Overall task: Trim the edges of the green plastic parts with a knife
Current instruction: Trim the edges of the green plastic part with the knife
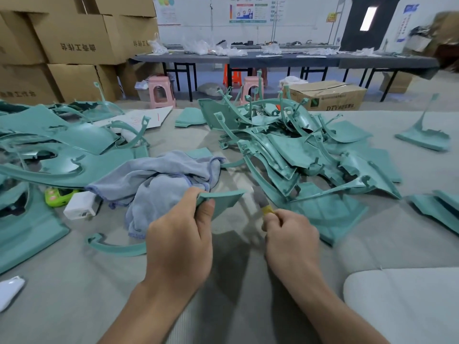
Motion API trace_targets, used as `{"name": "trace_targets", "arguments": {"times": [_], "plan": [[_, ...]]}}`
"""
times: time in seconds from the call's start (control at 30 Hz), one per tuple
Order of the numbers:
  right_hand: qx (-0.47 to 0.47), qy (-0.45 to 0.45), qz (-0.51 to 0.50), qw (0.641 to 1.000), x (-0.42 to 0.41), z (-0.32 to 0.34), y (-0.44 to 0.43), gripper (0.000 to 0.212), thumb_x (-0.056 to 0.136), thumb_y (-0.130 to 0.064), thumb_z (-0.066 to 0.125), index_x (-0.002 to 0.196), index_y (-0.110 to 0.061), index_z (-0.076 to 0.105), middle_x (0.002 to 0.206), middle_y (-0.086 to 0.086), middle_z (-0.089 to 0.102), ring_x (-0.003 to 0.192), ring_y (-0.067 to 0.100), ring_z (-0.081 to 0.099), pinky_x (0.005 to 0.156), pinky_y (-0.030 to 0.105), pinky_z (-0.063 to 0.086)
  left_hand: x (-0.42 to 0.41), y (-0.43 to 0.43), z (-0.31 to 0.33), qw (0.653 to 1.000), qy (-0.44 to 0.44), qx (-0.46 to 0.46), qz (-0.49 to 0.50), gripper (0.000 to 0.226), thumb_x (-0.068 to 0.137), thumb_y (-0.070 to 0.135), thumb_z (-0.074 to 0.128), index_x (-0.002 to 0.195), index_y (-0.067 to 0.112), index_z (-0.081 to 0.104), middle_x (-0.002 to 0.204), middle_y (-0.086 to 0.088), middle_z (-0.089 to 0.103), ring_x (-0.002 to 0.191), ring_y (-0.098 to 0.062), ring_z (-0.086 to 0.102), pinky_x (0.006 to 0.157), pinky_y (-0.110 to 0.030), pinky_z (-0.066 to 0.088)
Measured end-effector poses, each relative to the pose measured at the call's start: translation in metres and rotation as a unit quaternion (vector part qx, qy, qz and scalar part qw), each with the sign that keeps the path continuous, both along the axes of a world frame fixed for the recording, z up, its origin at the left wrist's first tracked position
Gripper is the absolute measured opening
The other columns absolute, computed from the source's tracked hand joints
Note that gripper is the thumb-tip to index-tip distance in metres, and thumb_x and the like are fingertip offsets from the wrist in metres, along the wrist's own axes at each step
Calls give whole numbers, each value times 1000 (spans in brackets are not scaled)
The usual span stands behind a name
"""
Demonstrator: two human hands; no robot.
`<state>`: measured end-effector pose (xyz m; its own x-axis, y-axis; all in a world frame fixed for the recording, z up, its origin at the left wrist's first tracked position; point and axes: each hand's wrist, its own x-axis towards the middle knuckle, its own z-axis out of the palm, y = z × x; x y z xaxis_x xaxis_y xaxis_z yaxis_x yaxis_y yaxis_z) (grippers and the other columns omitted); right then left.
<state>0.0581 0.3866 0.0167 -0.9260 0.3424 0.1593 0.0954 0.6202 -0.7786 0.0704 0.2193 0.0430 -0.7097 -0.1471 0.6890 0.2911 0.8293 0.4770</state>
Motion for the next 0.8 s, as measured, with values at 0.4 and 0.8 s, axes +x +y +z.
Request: {"name": "trace_targets", "arguments": {"times": [0.4, 0.8], "plan": [[-89, 40, 57, 994, 5, -2, -3, 33, 101, -29, 55, 70, -21, 64, 60, -3, 63, 59, 10, 56, 58, 33, 44, 3, 1, 2, 1000, 1, -11, -4, 11, 95, 27, 55, 89, 19, 59, 55, 14, 37, 47, -32, 55, 51, -25, 26], [-235, -6, 66, 970, 0, 4, 9, 33, 101, -21, 57, 73, -22, 76, 61, 4, 71, 51, 11, 55, 59, 33, 44, 8, -7, 2, 992, 63, -66, -84, 26, 96, 29, 54, 91, 14, 75, 66, 4, 69, 59, -17, 63, 53, -24, 41]]}}
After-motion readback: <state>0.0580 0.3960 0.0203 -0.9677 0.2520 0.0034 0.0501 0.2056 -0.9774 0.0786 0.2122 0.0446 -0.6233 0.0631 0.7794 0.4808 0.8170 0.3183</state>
